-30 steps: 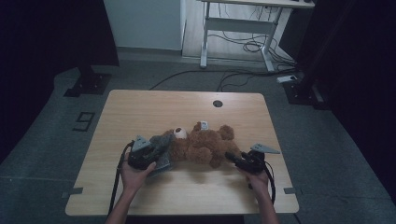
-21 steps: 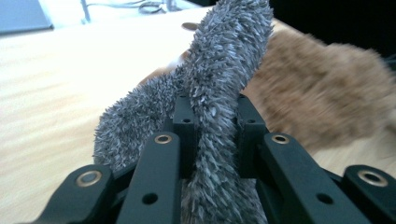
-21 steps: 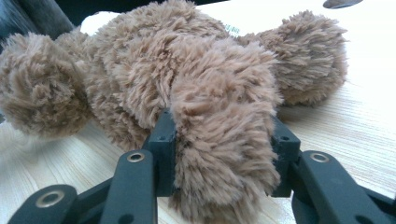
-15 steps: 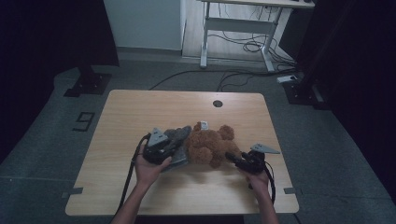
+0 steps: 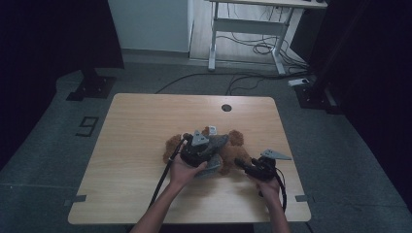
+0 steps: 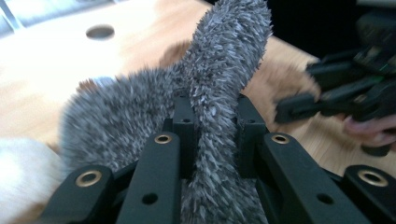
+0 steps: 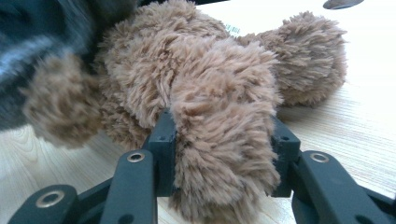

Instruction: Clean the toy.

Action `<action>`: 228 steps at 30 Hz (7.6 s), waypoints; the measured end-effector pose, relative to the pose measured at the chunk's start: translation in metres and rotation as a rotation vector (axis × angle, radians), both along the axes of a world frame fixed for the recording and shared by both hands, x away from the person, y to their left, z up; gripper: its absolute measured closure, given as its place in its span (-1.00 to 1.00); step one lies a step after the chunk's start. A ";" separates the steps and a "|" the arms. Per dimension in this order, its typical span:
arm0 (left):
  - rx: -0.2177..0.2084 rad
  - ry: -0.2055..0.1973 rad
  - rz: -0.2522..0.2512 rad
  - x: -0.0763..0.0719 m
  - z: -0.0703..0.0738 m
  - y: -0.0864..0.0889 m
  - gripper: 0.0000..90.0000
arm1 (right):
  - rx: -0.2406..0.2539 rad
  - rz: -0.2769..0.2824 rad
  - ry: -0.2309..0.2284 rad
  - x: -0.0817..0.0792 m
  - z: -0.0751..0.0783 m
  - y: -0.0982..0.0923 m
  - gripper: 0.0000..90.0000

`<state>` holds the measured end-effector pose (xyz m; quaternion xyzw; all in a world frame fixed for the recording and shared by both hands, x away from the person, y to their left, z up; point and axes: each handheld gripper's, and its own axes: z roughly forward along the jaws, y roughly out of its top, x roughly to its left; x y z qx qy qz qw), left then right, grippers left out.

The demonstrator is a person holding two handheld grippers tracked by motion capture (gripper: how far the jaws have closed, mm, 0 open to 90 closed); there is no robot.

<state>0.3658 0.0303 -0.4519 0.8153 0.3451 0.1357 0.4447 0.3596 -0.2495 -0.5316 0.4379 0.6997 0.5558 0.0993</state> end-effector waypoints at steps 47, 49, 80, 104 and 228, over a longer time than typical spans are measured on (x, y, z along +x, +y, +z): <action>0.011 0.072 -0.104 -0.011 -0.024 -0.018 0.68 | 0.006 0.019 0.018 0.001 -0.005 -0.005 0.26; -0.001 0.084 -0.102 -0.013 -0.029 -0.011 0.69 | 0.006 0.020 0.017 0.001 -0.005 -0.005 0.26; -0.018 0.084 -0.101 -0.009 -0.020 -0.032 0.68 | 0.023 0.013 0.016 0.000 -0.006 -0.005 0.26; -0.001 0.092 -0.136 -0.029 -0.036 -0.023 0.68 | 0.022 0.019 0.013 -0.001 -0.007 -0.006 0.26; 0.043 0.089 0.267 0.003 -0.030 0.150 0.69 | 0.013 0.030 0.014 -0.002 -0.013 -0.005 0.26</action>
